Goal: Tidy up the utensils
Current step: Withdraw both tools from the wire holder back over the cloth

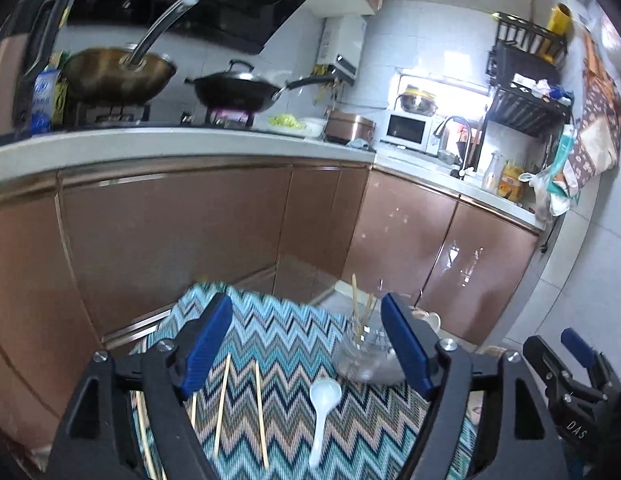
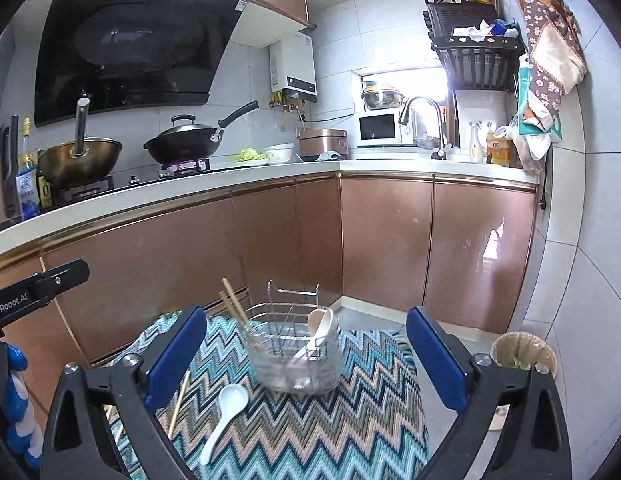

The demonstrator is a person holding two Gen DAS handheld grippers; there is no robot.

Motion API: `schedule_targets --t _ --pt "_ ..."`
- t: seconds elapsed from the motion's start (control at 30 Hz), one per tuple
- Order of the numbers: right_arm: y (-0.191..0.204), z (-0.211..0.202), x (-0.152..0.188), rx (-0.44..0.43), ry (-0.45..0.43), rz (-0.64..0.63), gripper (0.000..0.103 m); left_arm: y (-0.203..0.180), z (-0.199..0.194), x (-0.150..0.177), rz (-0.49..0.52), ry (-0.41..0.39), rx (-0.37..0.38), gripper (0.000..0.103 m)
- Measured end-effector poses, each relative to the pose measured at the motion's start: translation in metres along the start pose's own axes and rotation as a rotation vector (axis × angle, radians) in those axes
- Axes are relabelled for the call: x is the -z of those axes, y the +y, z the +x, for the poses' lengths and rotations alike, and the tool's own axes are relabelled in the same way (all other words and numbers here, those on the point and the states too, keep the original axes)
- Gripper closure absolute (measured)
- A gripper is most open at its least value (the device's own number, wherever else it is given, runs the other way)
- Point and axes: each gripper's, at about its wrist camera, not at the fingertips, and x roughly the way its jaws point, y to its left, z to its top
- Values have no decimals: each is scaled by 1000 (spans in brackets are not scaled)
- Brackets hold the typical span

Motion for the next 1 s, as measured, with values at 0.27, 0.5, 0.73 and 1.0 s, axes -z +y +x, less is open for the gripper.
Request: schedule_targets --t 0.27,0.5,0.73,1.0 --pt "22 -30 2 -57 57 0 0 24 -49 0 -23 9 17 27" --pt "39 -58 -4 -194 64 51 0 38 -95 3 12 -55 -54 27" --pt "62 -94 -16 -235 -14 11 0 61 -134 9 13 -125 -123 27" --pt "67 -120 -18 -268 -96 16 0 95 -162 18 -28 -181 -204 27"
